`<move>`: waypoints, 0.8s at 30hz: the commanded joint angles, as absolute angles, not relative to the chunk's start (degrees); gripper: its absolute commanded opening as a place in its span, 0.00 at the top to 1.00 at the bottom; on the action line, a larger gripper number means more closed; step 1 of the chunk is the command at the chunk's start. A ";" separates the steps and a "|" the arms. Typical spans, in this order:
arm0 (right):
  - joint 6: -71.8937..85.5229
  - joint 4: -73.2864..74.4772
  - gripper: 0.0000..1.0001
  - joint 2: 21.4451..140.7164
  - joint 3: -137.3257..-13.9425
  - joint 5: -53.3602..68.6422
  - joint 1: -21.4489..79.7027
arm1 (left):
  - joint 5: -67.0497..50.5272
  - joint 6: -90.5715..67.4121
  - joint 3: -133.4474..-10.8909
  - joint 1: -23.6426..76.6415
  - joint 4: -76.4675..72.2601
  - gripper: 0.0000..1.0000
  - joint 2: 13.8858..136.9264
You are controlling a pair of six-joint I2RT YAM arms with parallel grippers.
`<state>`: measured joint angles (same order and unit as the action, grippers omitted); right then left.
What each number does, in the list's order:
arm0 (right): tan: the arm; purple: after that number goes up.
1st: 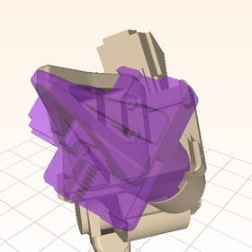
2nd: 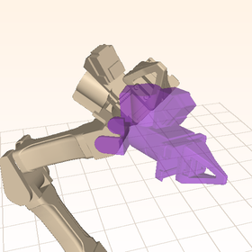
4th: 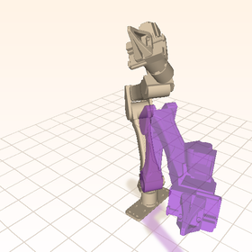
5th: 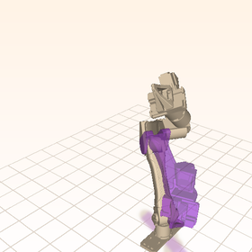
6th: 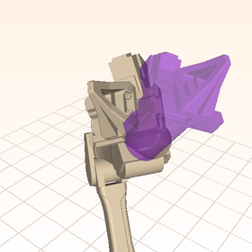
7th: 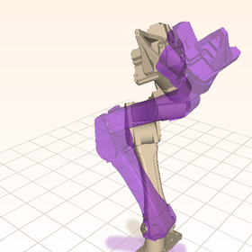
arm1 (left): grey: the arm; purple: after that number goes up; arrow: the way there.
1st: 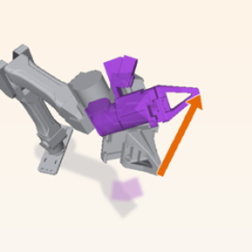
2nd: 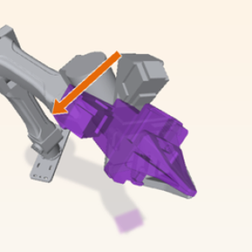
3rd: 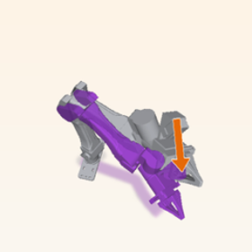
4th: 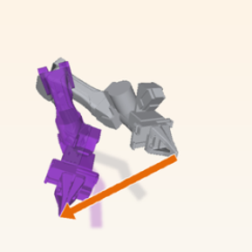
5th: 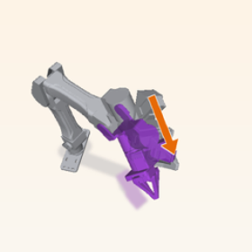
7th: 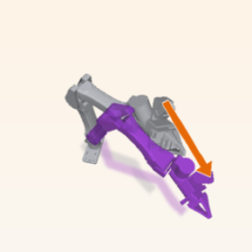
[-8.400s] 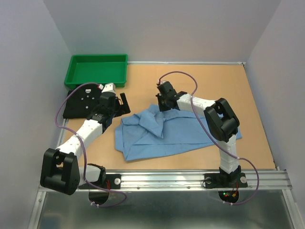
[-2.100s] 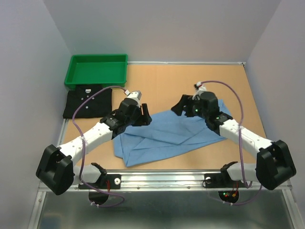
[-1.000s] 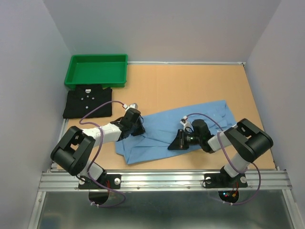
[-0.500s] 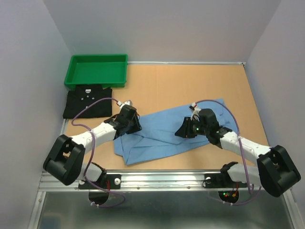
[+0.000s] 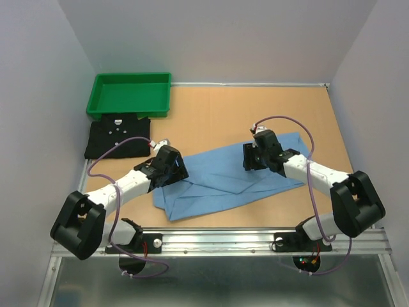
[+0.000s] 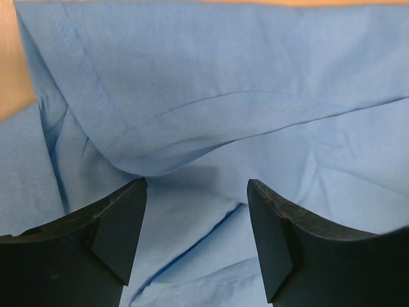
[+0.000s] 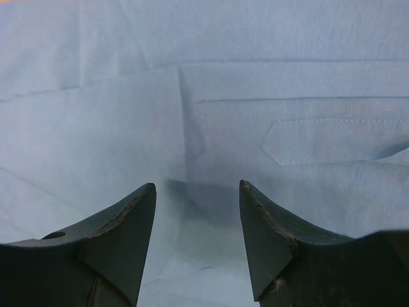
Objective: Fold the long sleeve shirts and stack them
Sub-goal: Fold the shirt
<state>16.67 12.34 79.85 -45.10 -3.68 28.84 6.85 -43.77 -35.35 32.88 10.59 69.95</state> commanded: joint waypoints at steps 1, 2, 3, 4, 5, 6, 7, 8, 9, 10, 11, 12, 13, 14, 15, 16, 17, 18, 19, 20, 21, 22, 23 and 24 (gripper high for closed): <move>13.36 15.64 0.39 83.48 -48.43 -6.25 28.56 | 7.56 -45.00 -34.45 32.61 8.00 0.26 73.55; 13.36 15.64 0.39 83.50 -48.34 -6.24 28.56 | 7.65 -44.91 -34.71 32.61 7.56 0.26 74.61; 13.62 16.17 0.39 84.54 -47.99 -5.11 28.56 | 7.91 -44.91 -34.98 32.69 7.12 0.27 75.66; 14.32 16.43 0.39 84.90 -47.29 -4.49 28.56 | 8.26 -44.74 -35.59 32.61 6.34 0.28 78.11; 14.50 16.96 0.39 85.25 -46.94 -3.87 28.65 | 8.52 -44.65 -36.03 32.69 6.07 0.28 79.35; 14.94 17.31 0.39 85.69 -46.50 -3.17 28.65 | 8.87 -44.47 -36.56 32.70 5.63 0.29 80.58; 15.38 17.66 0.39 85.87 -46.06 -3.16 28.65 | 9.14 -44.12 -37.26 32.52 5.36 0.29 83.21; 16.77 18.10 0.39 86.04 -45.18 -2.90 28.65 | 9.40 -43.25 -39.01 32.35 5.27 0.30 84.54; 17.66 18.80 0.38 86.04 -44.74 -1.25 28.65 | 9.67 -42.72 -39.98 32.17 5.27 0.30 85.86; 18.36 18.90 0.38 86.04 -44.30 -0.36 28.74 | 9.84 -42.11 -41.03 31.99 5.19 0.30 88.83; 19.85 19.51 0.38 86.39 -43.43 2.43 29.18 | 10.10 -40.71 -43.57 31.38 5.10 0.30 90.42; 20.65 20.12 0.38 86.57 -43.07 3.07 29.53 | 10.19 -39.91 -45.16 31.03 5.45 0.30 92.09; 22.48 20.74 0.39 86.66 -42.81 3.69 30.05 | 10.46 -39.12 -46.74 30.68 5.45 0.30 95.50; 23.46 21.87 0.38 86.83 -42.19 4.39 31.28 | 10.55 -37.02 -50.76 30.15 5.71 0.30 97.45; 24.42 22.32 0.38 86.75 -41.67 5.09 32.07 | 10.72 -35.96 -53.06 29.97 6.06 0.30 99.30; 26.78 22.50 0.38 86.49 -41.05 6.92 32.86 | 11.07 -34.56 -55.61 29.88 6.76 0.30 103.23; 28.02 22.41 0.38 86.40 -40.52 8.16 34.52 | 11.25 -33.15 -61.12 29.88 7.20 0.30 105.27; 29.43 22.41 0.39 86.14 -39.82 9.30 35.58 | 11.25 -31.92 -64.13 29.88 7.56 0.30 107.21; 31.71 22.41 0.39 86.05 -39.21 10.45 36.81 | 11.16 -29.38 -66.94 29.88 8.17 0.30 111.14; 32.77 22.41 0.39 86.04 -39.20 10.72 38.13 | 10.99 -28.22 -69.76 29.88 8.35 0.30 113.10; 33.57 22.33 0.38 86.31 -39.29 11.59 41.02 | 10.90 -26.82 -75.61 29.88 8.61 0.30 114.86; 35.05 22.24 0.38 86.48 -40.16 12.12 42.35 | 11.07 -24.72 -81.15 29.88 9.31 0.30 118.53; 35.59 22.06 0.38 86.75 -40.60 12.48 43.67 | 11.25 -23.57 -83.99 29.88 9.66 0.30 120.22; 36.03 21.63 0.38 87.53 -41.30 12.92 46.03 | 11.42 -22.60 -86.89 29.88 10.10 0.29 121.97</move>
